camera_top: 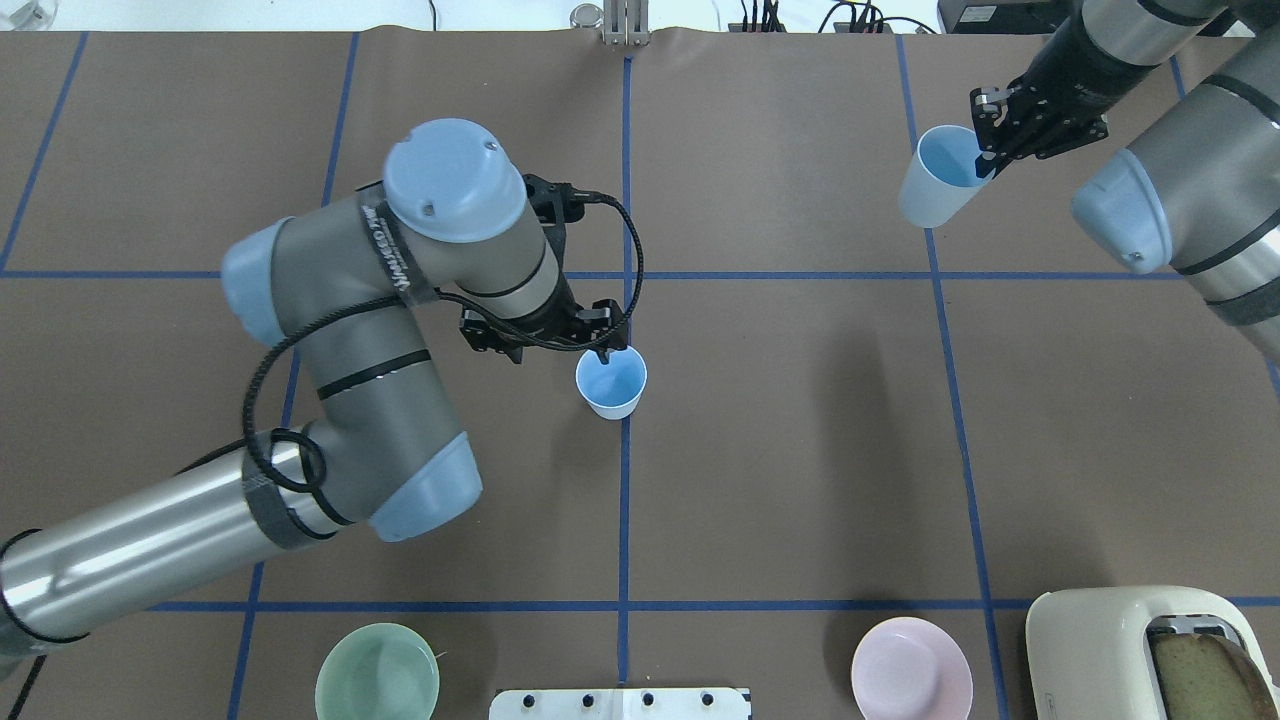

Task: Stack blue cups with both arms
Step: 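Open and withdraw the left gripper while the right gripper carries its cup inward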

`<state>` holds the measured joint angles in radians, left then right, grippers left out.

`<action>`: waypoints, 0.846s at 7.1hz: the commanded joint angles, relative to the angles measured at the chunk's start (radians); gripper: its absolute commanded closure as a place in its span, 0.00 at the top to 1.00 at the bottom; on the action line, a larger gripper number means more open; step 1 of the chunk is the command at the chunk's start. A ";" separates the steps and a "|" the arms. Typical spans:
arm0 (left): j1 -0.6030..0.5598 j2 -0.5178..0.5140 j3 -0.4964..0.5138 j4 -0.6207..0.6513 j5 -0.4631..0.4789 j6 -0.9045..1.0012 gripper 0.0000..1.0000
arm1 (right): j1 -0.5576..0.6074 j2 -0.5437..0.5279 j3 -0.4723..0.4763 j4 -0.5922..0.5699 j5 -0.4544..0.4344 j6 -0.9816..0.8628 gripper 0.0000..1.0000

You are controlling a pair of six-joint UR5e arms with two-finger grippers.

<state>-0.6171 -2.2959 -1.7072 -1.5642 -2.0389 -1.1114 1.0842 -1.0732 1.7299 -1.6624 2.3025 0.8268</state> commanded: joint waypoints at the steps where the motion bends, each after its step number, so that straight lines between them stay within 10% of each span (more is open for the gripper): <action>1: -0.140 0.145 -0.211 0.094 -0.087 0.157 0.97 | -0.087 0.044 0.029 0.006 -0.021 0.165 0.00; 6: -0.453 0.450 -0.307 0.102 -0.196 0.652 0.98 | -0.329 0.146 0.137 0.006 -0.193 0.538 0.00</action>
<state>-1.0067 -1.9034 -2.0132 -1.4593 -2.2104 -0.5723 0.8079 -0.9578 1.8494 -1.6567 2.1485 1.2748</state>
